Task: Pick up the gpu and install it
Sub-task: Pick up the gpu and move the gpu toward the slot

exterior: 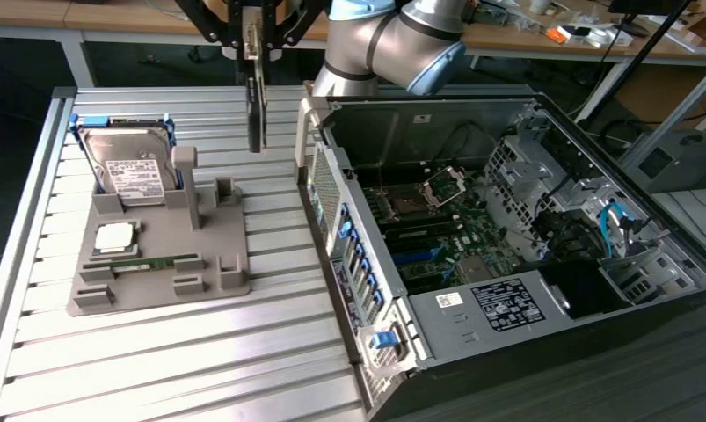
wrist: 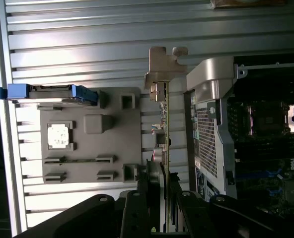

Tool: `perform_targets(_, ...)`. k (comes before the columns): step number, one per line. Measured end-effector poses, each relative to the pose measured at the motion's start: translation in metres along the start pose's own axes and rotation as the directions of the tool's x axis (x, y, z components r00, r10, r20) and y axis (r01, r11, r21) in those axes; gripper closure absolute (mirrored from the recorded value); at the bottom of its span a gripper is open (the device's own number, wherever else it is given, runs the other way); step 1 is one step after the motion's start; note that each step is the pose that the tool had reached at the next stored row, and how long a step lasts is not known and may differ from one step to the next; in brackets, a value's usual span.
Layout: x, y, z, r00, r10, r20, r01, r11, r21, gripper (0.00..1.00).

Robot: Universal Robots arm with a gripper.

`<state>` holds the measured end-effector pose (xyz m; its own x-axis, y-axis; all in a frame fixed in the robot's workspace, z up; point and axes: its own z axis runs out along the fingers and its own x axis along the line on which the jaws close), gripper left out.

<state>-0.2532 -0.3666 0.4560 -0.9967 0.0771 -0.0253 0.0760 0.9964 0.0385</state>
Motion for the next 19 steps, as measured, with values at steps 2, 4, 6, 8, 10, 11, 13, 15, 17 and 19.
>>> perform_targets(2, -0.0009, 0.0001, 0.0, 1.0, 0.0, 0.0, 0.0, 1.0, 0.0001, 0.73)
perform_targets(4, -0.0017, 0.0001, 0.0, 1.0, 0.0, 0.0, 0.0, 1.0, 0.0001, 0.73)
perform_targets(6, -0.0027, 0.0002, 0.0001, 1.0, 0.0, 0.0, 0.0, 1.0, 0.0002, 0.73)
perform_targets(8, -0.0038, 0.0003, 0.0001, 1.0, 0.0, 0.0, 0.0, 1.0, 0.0003, 0.73)
perform_targets(10, -0.0048, 0.0004, 0.0002, 1.0, 0.0, 0.0, 0.0, 1.0, 0.0004, 0.73)
perform_targets(11, -0.0053, 0.0004, 0.0002, 1.0, 0.0, 0.0, 0.0, 1.0, 0.0005, 0.73)
perform_targets(13, -0.006, 0.0005, 0.0002, 1.0, 0.0, 0.0001, 0.0, 1.0, 0.0005, 0.73)
perform_targets(15, -0.0069, 0.0005, 0.0002, 1.0, 0.0, 0.0, 0.0, 1.0, 0.0006, 0.73)
perform_targets(17, -0.0076, 0.0006, 0.0003, 1.0, 0.0, 0.0, 0.0, 1.0, 0.0007, 0.73)
perform_targets(19, -0.0086, 0.0007, 0.0003, 1.0, 0.0, 0.0001, 0.0, 1.0, 0.0008, 0.73)
